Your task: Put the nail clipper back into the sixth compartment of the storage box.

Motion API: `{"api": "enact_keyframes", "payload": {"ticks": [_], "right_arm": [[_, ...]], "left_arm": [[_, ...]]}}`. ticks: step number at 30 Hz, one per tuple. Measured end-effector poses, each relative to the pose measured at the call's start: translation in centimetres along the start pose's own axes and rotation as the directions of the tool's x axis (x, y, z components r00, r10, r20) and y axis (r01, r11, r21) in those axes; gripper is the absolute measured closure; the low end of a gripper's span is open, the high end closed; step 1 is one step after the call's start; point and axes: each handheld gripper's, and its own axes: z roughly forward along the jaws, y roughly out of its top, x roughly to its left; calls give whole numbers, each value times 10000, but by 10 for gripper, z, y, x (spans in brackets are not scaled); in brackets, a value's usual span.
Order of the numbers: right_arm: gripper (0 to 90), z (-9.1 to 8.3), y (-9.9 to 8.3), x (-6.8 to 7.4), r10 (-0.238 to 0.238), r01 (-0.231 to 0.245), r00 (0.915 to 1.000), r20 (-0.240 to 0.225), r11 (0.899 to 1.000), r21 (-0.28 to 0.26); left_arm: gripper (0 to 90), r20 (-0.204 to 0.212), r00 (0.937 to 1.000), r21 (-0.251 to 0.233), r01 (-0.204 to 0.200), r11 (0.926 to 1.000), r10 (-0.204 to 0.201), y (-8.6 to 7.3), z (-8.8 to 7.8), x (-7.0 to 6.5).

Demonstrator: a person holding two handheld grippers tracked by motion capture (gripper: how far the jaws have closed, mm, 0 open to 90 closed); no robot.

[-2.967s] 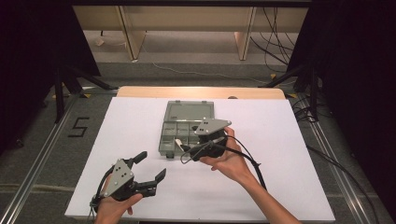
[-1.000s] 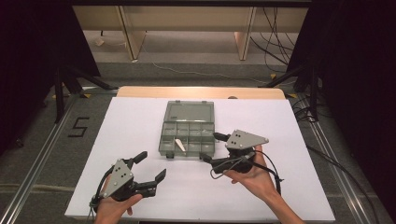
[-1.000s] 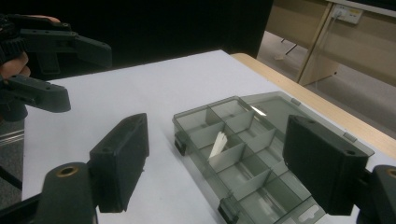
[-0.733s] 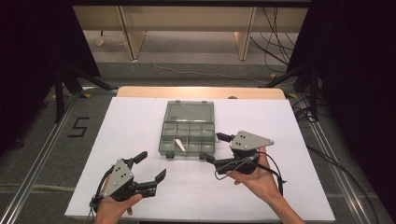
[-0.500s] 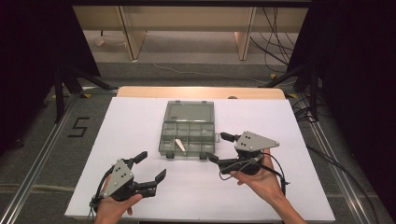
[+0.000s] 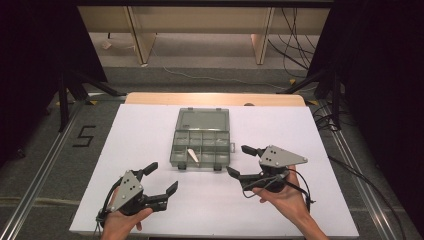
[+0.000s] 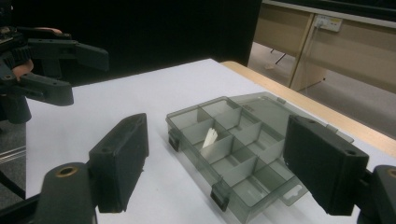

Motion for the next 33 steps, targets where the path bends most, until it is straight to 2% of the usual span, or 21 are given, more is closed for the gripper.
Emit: {"api": "enact_keyframes", "payload": {"ticks": [12,14,19,25,26,28,29,31,32,33], "right_arm": [[228,-7,-14,1,205,-200,9996,168,9993,-314],[223,-9,-16,2,285,-283,9995,108,9994,-206],[196,-10,-22,3,426,-423,9991,88,9986,-312],[174,-14,-29,5,496,-491,9984,272,9986,-193],[173,-14,-31,5,513,-500,9981,326,9979,-413],[173,-17,-33,6,563,-557,9978,359,9983,-179],[173,-17,-35,6,562,-550,9976,403,9980,-309],[173,-19,-36,7,726,-721,9968,347,9973,-141],[173,-18,-38,6,590,-574,9971,472,9978,-330],[173,-18,-39,7,705,-694,9969,349,9971,-327]], "left_arm": [[157,3,10000,-25,-4,10000,4,0,0,0],[157,16,10000,-13,6,10000,-6,0,0,0],[157,32,10000,7,-4,10000,4,0,0,-1],[157,25,10000,23,-60,10000,60,0,-1,-1],[157,25,10000,22,-62,10000,62,0,-1,-1],[157,36,10000,17,-16,10000,16,0,0,-1],[157,40,10000,30,-35,10000,35,0,0,-1],[157,46,10000,28,-23,10000,23,0,0,-1],[157,51,10000,28,-39,10000,39,0,0,-1],[157,48,10000,28,-34,10000,34,0,0,-1]]}}
